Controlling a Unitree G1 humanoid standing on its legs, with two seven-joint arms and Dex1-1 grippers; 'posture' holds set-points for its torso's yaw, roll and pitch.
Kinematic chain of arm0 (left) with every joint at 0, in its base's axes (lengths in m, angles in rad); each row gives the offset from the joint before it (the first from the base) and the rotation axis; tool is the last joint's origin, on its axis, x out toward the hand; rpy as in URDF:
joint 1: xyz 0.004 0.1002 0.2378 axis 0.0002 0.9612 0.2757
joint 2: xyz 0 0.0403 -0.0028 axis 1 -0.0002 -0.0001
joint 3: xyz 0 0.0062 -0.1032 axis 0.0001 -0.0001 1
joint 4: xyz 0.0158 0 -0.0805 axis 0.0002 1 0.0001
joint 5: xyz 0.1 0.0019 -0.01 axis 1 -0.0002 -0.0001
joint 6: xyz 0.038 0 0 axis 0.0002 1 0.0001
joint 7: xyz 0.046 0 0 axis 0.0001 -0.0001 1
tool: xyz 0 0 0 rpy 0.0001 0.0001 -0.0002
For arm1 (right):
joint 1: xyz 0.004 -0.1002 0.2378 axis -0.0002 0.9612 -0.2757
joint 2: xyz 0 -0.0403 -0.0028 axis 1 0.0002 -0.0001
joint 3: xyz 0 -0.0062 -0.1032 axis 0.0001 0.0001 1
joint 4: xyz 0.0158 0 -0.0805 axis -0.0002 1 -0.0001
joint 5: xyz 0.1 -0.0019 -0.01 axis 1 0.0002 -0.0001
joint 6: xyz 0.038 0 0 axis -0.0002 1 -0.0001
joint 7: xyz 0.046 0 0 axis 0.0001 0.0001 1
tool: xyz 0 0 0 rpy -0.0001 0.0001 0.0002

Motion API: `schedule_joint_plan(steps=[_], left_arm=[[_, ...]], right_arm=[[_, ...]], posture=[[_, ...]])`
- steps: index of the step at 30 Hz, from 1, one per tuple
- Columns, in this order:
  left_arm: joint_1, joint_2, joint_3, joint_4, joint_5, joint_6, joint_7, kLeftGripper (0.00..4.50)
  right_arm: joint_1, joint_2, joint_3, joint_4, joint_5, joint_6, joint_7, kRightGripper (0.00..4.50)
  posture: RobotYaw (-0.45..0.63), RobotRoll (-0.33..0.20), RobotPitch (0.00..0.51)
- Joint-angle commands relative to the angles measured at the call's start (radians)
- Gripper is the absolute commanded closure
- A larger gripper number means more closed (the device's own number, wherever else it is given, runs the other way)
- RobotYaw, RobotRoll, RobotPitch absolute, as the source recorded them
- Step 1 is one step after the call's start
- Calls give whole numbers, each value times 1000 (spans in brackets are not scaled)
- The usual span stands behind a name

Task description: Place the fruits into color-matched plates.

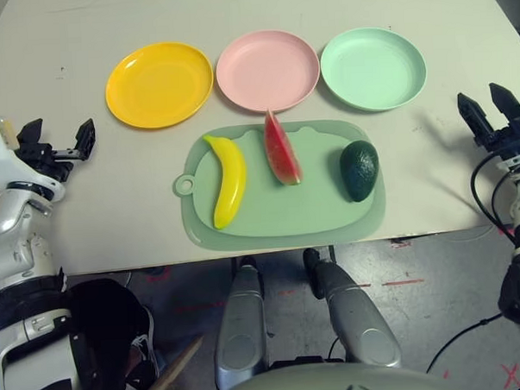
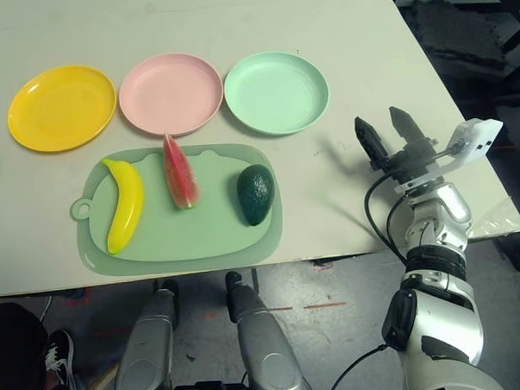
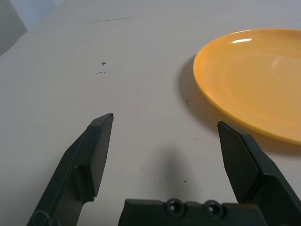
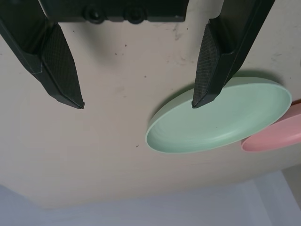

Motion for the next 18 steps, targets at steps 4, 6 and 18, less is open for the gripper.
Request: schedule_joint_plan(steps=[4, 6, 18], left_arm=[[7, 4, -1, 24, 9, -9, -4, 0], [4, 5, -1, 24, 10, -8, -4, 0], [15, 20, 5, -40, -111, 63, -198, 0]], right_arm=[[23, -2, -16, -8, 6, -9, 3, 42], [22, -3, -17, -8, 7, -8, 3, 42], [66, -25, -26, -130, 76, 182, 15, 42]], posture=[[54, 0, 376], [55, 0, 374], [57, 0, 390]])
